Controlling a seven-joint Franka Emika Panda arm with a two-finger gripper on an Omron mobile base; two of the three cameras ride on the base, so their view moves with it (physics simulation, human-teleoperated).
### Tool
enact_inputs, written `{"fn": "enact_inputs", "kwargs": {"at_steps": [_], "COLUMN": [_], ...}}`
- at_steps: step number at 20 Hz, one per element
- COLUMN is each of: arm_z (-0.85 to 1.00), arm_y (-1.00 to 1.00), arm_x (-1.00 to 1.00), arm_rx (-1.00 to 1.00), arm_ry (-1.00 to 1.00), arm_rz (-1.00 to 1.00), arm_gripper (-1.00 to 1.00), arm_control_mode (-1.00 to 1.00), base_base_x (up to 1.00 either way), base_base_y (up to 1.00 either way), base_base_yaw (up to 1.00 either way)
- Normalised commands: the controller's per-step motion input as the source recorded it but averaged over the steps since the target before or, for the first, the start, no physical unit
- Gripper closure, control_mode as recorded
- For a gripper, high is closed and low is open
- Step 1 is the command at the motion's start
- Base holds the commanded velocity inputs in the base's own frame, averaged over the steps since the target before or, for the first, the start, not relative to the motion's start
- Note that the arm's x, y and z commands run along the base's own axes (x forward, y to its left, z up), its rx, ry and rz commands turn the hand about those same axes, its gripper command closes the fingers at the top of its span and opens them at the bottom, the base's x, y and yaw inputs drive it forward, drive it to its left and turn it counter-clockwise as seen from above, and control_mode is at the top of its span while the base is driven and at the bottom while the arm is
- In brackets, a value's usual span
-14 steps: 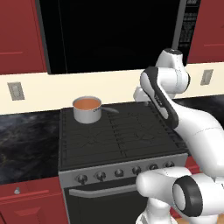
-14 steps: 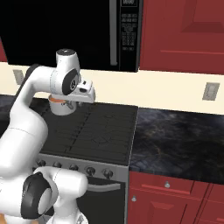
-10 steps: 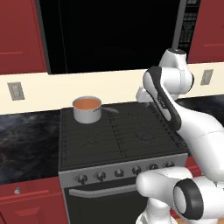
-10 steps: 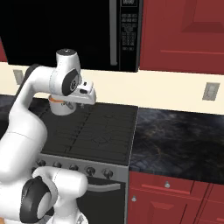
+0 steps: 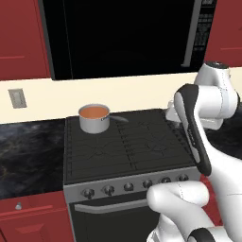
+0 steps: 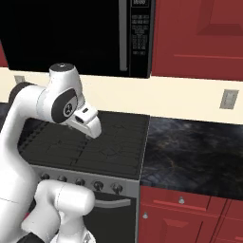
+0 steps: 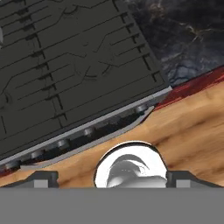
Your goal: Retrieve the chicken drumstick from the fridge and place it on the saucepan with marinade on the stove.
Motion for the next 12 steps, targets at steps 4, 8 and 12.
{"fn": "enact_inputs", "kwargs": {"at_steps": [4, 8, 12], "arm_z": [-0.05, -0.18, -0.23], "arm_y": [0.15, 0.11, 0.00], "arm_x": [-0.46, -0.19, -0.39], "arm_rx": [-0.03, -0.06, 0.00], "arm_ry": [0.27, 0.34, 0.11], "arm_rz": [-0.13, 0.13, 0.30], "arm_gripper": [-1.00, -1.00, -1.00], "arm_control_mode": [-1.00, -1.00, -1.00], "base_base_x": [0.00, 0.00, 0.00], "base_base_y": [0.00, 0.00, 0.00], "base_base_yaw": [0.00, 0.00, 0.00]}}
